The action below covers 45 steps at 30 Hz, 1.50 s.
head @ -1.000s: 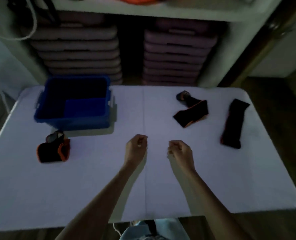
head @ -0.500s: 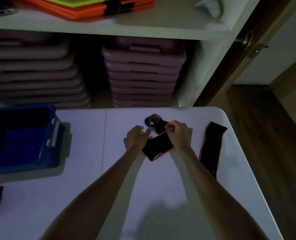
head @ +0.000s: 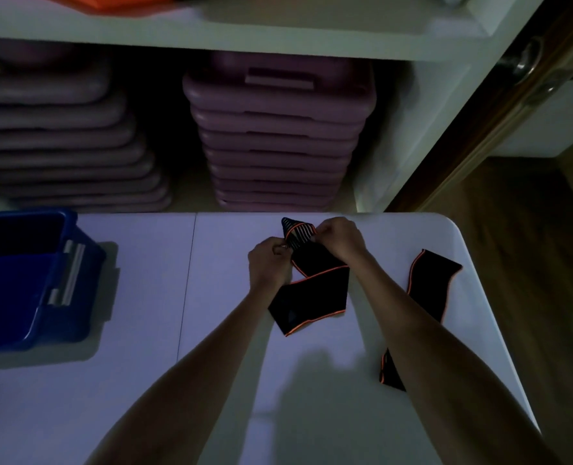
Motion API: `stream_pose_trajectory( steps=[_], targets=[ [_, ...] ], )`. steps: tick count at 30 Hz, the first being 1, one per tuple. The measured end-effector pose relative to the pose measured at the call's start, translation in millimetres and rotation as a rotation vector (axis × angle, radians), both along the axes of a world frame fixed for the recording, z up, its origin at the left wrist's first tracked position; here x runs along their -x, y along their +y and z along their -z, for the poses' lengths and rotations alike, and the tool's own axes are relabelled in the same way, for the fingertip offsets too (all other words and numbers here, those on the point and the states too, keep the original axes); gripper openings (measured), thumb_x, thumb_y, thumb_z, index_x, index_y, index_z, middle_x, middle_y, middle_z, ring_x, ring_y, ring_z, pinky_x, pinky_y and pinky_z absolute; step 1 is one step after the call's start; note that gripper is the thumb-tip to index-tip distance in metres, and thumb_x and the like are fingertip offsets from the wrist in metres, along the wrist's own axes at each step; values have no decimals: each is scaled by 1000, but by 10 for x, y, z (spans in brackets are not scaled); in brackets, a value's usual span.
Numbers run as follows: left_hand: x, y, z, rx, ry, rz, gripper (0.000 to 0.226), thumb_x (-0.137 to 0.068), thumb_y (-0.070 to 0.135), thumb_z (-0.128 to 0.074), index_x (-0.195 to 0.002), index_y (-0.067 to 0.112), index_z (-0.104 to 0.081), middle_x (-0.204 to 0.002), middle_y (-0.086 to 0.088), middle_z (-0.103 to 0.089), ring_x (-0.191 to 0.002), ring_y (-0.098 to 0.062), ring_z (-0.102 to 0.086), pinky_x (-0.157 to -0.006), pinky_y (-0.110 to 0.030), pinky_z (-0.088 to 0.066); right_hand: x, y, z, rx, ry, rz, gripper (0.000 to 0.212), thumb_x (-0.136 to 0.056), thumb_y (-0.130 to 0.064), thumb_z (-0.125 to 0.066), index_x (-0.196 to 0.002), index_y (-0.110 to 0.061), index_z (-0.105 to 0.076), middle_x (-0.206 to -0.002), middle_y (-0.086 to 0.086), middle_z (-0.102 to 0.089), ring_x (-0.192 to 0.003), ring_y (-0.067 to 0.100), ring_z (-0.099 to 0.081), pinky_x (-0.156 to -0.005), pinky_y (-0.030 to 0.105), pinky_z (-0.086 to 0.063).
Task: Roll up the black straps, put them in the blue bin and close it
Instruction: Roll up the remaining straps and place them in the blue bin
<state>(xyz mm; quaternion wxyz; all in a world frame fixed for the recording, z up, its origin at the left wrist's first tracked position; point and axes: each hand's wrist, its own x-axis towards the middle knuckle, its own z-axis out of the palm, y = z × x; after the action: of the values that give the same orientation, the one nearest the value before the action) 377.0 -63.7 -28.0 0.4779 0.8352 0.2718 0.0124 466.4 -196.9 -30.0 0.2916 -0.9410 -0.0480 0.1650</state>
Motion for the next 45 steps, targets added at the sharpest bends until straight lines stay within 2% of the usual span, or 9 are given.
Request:
stream_pose_trajectory(
  steps=[3, 11, 15, 18, 23, 35, 38, 41, 45],
  targets=[
    [1, 25, -157, 141, -63, -40, 20, -84, 13, -53, -92, 14, -71, -85, 2, -69, -79, -13, -61, -67, -19, -39, 52, -77, -189, -248, -1, 74, 7, -79, -21, -73, -80, -14, -74, -70, -4, -66, -76, 12, -62, -73, 27, -45],
    [-4, 175, -925, 225, -468, -23, 19, -84, 18, -67, -100, 10, -72, -90, -2, -72, -78, -4, -65, -75, -24, -53, 387, -136, -1177, -757, -62, 204, 7, -82, -8, -71, -88, -10, -72, -70, -3, -71, -64, 4, -67, -62, 20, -56],
    [139, 207, -1521, 249, -680, -51, 19, -83, 10, -68, -101, 8, -72, -82, 7, -69, -71, 10, -61, -72, -13, -49, 593, -38, -1723, -903, -164, 245, 12, -81, 0, -70, -93, 1, -71, -58, -10, -70, -58, 2, -66, -57, 14, -52],
    [265, 232, -1920, 322, -775, -82, 18, -83, 7, -67, -100, 6, -71, -77, 9, -66, -65, 11, -59, -64, -11, -48, 750, 56, -2102, -931, -256, 250, 12, -79, -4, -73, -77, -15, -73, -62, -5, -71, -62, 11, -66, -65, 26, -59],
    [489, 389, -2446, 317, -896, -26, 21, -82, 11, -69, -102, 14, -71, -91, 4, -72, -81, -1, -66, -80, -19, -53, 1038, 208, -2730, -986, -402, 204, 13, -78, -8, -75, -77, -21, -72, -64, -9, -72, -65, 9, -67, -62, 22, -58],
    [1197, 704, -2159, 284, -597, 216, 24, -79, 27, -71, -75, 4, -64, -68, -16, -65, -65, -13, -55, -62, -33, -45, 1544, 475, -3302, -1233, -370, 285, 8, -77, -3, -76, -80, -8, -70, -65, 1, -68, -57, 10, -65, -51, 18, -53],
    [1485, 810, -1792, 137, -393, 299, 34, -81, 24, -69, -55, 14, -50, -48, 8, -47, -48, -1, -40, -50, -27, -32, 1533, 522, -3307, -1270, -323, 308, 7, -77, -3, -76, -78, -7, -70, -71, 6, -66, -59, 11, -63, -52, 19, -54],
    [1758, 890, -1390, 136, -244, 379, 23, -83, 24, -68, -67, 8, -62, -60, 3, -52, -57, -7, -46, -55, -27, -32, 1511, 553, -3239, -1252, -299, 330, 8, -77, -4, -77, -79, -6, -70, -74, 8, -66, -58, 11, -64, -52, 19, -53],
    [2105, 958, -998, 220, -173, 356, 46, -74, 45, -67, -79, -1, -64, -68, -2, -55, -65, -11, -47, -61, -28, -33, 1506, 599, -2980, -1230, -258, 365, 9, -77, -2, -76, -80, -6, -69, -74, 7, -67, -57, 10, -64, -51, 19, -54]
  ],
)
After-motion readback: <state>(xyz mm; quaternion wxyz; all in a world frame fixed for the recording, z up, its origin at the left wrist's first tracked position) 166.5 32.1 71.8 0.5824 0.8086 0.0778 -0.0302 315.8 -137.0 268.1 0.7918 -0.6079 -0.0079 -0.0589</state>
